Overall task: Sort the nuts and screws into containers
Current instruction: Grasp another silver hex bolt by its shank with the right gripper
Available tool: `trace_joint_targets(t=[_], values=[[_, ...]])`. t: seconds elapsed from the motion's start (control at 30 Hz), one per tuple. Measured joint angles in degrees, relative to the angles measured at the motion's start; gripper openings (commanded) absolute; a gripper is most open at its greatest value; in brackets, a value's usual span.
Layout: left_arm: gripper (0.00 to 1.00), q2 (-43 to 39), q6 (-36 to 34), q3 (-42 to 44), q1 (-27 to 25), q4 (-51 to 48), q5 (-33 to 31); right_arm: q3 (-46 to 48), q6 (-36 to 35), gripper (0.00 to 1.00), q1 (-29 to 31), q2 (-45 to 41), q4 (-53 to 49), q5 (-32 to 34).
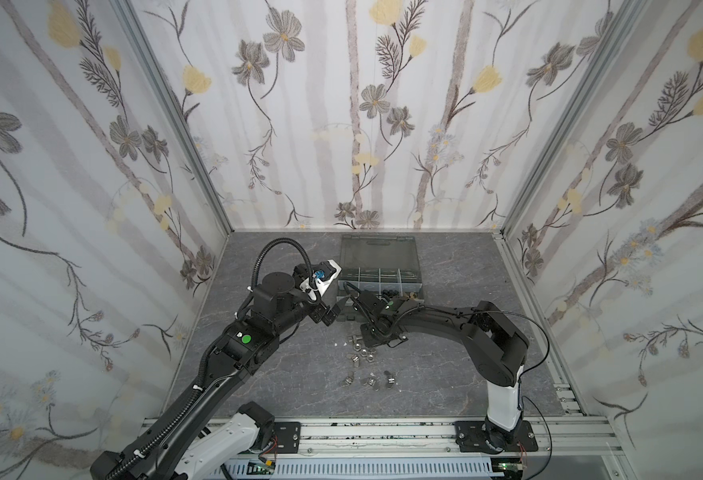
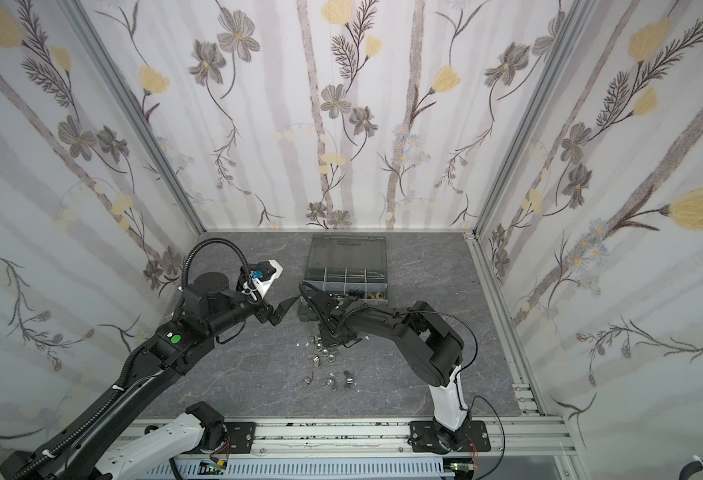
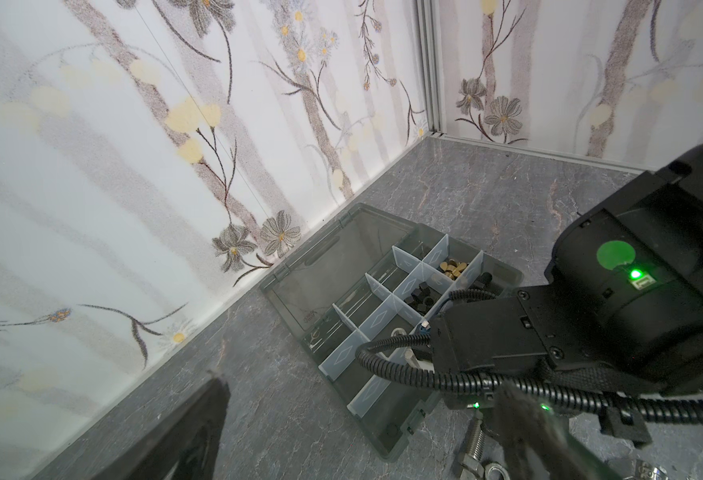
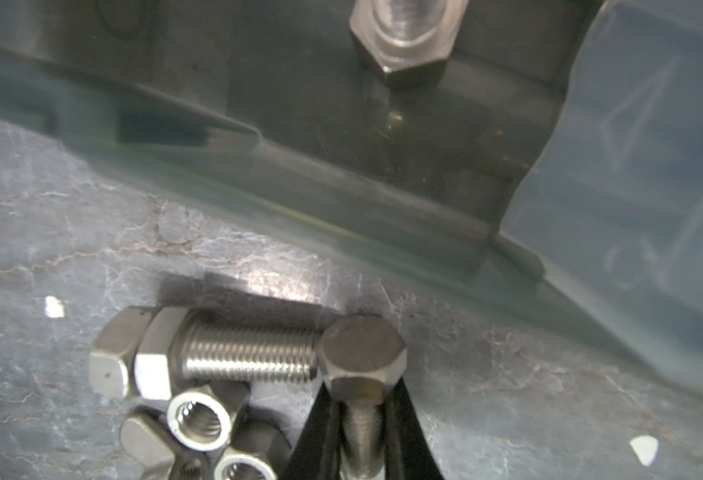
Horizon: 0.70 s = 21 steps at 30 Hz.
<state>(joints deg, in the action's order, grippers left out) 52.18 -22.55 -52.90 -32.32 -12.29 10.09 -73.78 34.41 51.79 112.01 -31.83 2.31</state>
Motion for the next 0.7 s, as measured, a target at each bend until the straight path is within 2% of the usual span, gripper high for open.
trace_joint_targets(t=[0.2, 0.37, 0.7], values=[[1.00, 0.37, 0.00, 0.00, 0.00, 0.11, 0.00, 1.86, -0.46, 0.06, 0.00, -1.44, 1.57, -0.04], [1.00, 0.42, 0.00, 0.00, 0.00, 0.20, 0.02, 1.81, -1.90, 0.06, -0.22, -2.95, -2.95, -0.22], [1.00, 1.03, -0.02, 0.00, 0.00, 1.03, -0.07, -9.70, -6.47, 0.05, -2.69, -2.45, -8.74, 1.75]])
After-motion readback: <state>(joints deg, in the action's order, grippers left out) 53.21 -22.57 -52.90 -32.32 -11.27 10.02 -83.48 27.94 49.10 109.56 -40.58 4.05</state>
